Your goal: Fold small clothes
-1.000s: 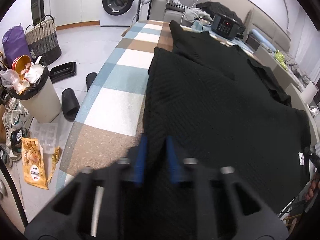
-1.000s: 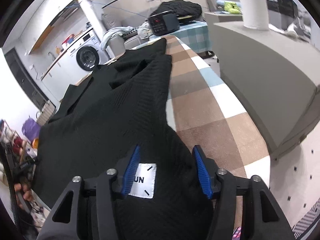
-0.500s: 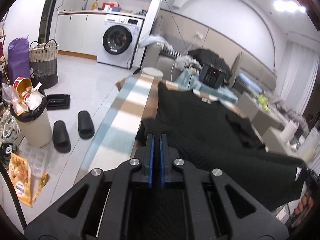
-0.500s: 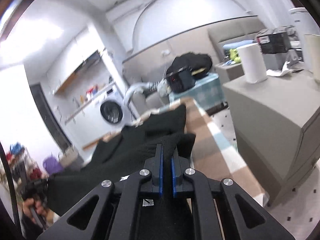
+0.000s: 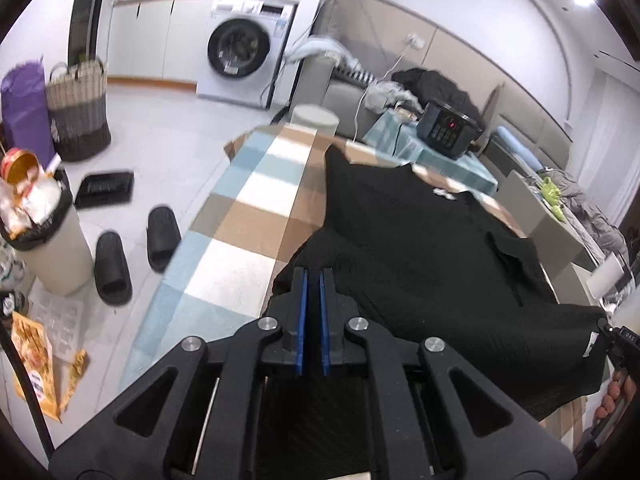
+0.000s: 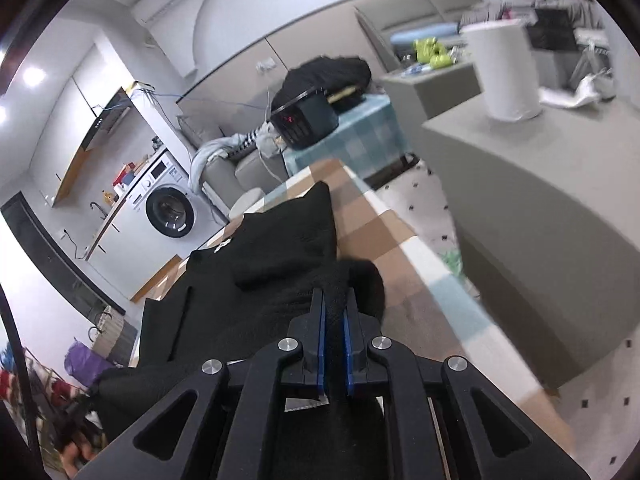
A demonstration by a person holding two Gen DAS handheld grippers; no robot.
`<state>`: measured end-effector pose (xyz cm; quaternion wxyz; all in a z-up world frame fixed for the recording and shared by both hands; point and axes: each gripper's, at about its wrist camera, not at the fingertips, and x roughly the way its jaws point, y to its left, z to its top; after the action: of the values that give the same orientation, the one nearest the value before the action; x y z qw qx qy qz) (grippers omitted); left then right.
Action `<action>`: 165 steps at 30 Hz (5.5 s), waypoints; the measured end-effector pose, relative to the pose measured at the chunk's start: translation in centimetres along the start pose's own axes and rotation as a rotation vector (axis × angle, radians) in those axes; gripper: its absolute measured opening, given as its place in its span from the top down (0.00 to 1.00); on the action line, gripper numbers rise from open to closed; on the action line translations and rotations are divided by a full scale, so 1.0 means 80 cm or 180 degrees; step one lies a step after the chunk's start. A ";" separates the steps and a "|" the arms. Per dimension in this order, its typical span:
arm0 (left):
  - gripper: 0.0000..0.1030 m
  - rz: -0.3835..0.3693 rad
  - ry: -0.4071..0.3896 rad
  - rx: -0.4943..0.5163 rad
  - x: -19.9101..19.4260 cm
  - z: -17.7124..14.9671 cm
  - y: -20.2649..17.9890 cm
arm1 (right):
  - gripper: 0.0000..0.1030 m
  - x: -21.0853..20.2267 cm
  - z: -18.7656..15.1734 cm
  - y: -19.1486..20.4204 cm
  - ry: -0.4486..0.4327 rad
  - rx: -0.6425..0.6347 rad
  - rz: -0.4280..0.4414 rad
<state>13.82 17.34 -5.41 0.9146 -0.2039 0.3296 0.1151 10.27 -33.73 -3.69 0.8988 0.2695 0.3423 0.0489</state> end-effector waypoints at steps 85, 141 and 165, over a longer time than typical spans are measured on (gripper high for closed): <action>0.97 0.0072 -0.0226 -0.0292 -0.189 -0.138 0.066 | 0.96 -0.097 -0.088 -0.024 0.0133 -0.0428 0.0920; 0.52 -0.0062 0.0387 -0.0927 -0.018 -0.065 0.057 | 0.46 0.127 -0.012 0.005 0.0882 0.0874 0.0990; 0.49 -0.0058 0.0400 -0.1154 0.011 -0.030 0.082 | 0.44 0.097 -0.037 -0.005 0.0890 0.0786 0.0833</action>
<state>10.90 22.16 -9.64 0.8416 -0.3750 0.3581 0.1514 14.25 -30.61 -10.35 0.7888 0.4101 0.4291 0.1597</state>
